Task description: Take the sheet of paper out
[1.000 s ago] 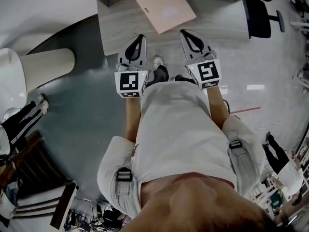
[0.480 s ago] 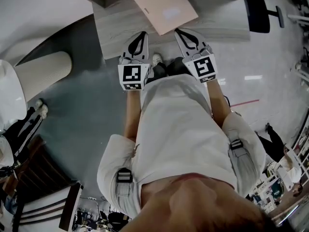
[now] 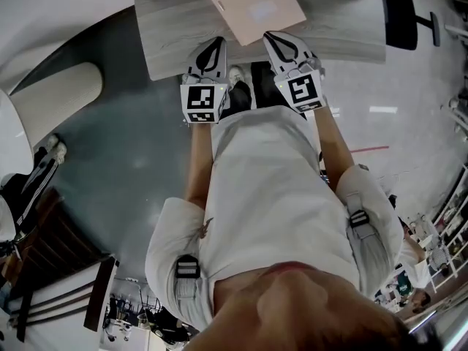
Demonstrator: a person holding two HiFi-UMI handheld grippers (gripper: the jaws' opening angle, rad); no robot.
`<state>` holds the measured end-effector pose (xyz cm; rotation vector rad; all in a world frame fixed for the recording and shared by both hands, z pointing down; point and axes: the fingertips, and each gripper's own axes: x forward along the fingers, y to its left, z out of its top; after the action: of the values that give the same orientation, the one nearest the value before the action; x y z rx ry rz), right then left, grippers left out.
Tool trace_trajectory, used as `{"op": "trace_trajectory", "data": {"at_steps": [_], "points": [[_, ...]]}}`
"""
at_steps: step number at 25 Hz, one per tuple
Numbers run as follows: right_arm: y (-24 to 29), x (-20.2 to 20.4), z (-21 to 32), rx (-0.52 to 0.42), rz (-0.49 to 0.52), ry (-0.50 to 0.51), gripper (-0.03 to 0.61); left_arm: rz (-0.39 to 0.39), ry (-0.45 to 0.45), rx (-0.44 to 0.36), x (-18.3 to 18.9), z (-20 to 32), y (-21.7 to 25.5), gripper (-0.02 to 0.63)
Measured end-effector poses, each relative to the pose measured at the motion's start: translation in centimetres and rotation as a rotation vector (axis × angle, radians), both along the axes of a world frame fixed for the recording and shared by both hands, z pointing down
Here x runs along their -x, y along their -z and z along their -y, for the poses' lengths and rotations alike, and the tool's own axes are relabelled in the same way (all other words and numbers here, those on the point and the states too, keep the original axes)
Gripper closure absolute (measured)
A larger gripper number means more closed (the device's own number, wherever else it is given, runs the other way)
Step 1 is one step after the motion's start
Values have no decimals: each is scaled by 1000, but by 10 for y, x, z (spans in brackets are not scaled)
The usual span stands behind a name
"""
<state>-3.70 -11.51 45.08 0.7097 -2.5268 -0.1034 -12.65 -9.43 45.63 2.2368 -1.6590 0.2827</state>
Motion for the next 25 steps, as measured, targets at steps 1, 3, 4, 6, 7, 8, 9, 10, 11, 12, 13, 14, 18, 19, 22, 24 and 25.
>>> {"op": "trace_trajectory", "data": {"at_steps": [1,3,4,6,7,8,9,10,11,12,13,14,18,19,22,24,25], "points": [[-4,-1,3,6,-1,5,557,1,5,6,-1,3,-4,591],[-12,0,8,19,-1,17,557,3,16,20,-1,7,-13,591],[-16,1,11,26,1,23,557,5,20,28,-1,10,-18,591],[-25,2,17,47,9,31,557,11,26,44,-1,15,-29,591],[-30,2,19,62,16,35,557,12,27,51,-2,16,-34,591],[-35,2,21,78,23,38,557,10,28,56,-3,18,-38,591],[-39,2,22,92,29,41,557,8,27,59,-4,20,-42,591],[-44,3,24,104,33,44,557,7,26,61,-5,21,-46,591],[-49,3,26,112,34,49,557,8,24,63,-6,23,-51,590],[-54,3,28,116,30,55,557,9,19,67,-7,24,-56,589],[-60,3,28,119,24,62,557,7,16,75,-9,25,-60,590],[-66,3,29,121,15,70,557,2,18,86,-9,25,-66,589],[-86,6,27,142,-21,107,554,-25,36,127,-9,25,-83,589],[-90,7,26,148,-30,121,538,-30,38,132,-8,25,-86,589],[-107,10,23,153,-75,166,449,-38,36,147,-10,25,-95,589],[-118,11,19,149,-121,200,428,-43,33,162,-11,24,-103,589],[-123,12,16,148,-143,220,412,-47,33,170,-11,24,-105,589]]}}
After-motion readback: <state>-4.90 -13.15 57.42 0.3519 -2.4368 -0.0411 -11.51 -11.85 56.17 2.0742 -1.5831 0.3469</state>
